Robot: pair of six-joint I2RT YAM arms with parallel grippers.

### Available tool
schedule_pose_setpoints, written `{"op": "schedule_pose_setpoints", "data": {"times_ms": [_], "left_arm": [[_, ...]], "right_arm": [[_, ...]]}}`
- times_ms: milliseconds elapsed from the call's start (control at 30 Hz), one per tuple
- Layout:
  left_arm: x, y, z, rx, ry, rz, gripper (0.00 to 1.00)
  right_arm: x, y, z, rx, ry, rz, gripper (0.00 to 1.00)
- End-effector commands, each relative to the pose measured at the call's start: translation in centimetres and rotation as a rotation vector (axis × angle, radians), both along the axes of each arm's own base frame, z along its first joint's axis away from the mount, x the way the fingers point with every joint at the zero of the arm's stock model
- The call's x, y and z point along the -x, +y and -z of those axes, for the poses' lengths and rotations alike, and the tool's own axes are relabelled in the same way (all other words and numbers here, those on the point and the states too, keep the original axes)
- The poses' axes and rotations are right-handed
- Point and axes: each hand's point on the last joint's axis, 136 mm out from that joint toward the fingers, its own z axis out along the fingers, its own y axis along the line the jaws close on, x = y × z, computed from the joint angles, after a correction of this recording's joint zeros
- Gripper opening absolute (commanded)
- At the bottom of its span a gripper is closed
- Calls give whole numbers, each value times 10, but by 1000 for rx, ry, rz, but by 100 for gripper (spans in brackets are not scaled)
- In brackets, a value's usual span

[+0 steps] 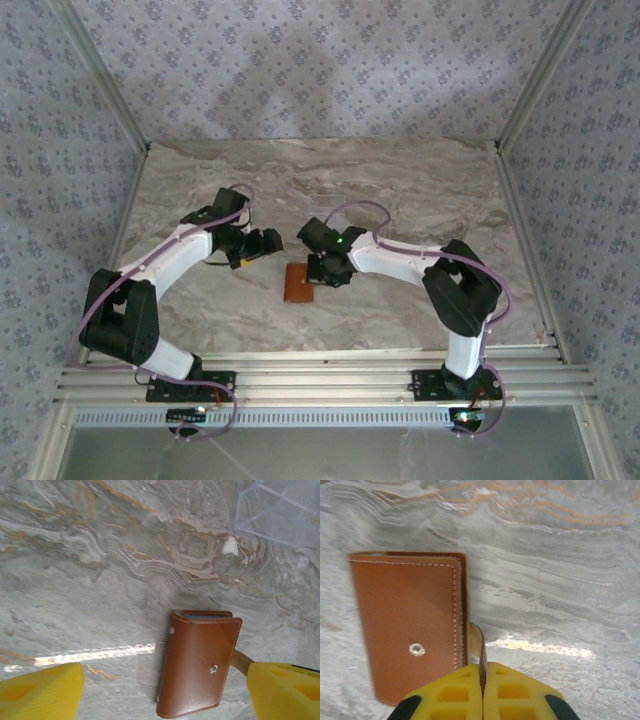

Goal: Take the credit cards out of the card holder

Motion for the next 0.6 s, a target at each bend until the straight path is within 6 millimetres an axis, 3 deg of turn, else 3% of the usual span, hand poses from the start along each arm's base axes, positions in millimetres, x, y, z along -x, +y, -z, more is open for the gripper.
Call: {"op": "schedule_pose_setpoints", "data": {"times_ms": [0, 267, 567], "left_arm": [[8, -9, 6, 39, 26, 18, 81], [17, -25, 12, 80, 46, 55, 75], [23, -38, 18, 151, 80, 68, 77]], "right_arm": [[-7, 3, -26, -56, -67, 12, 3], [-8, 20, -52, -170, -91, -5, 2], [-4, 37, -66, -235, -88, -17, 1]]}}
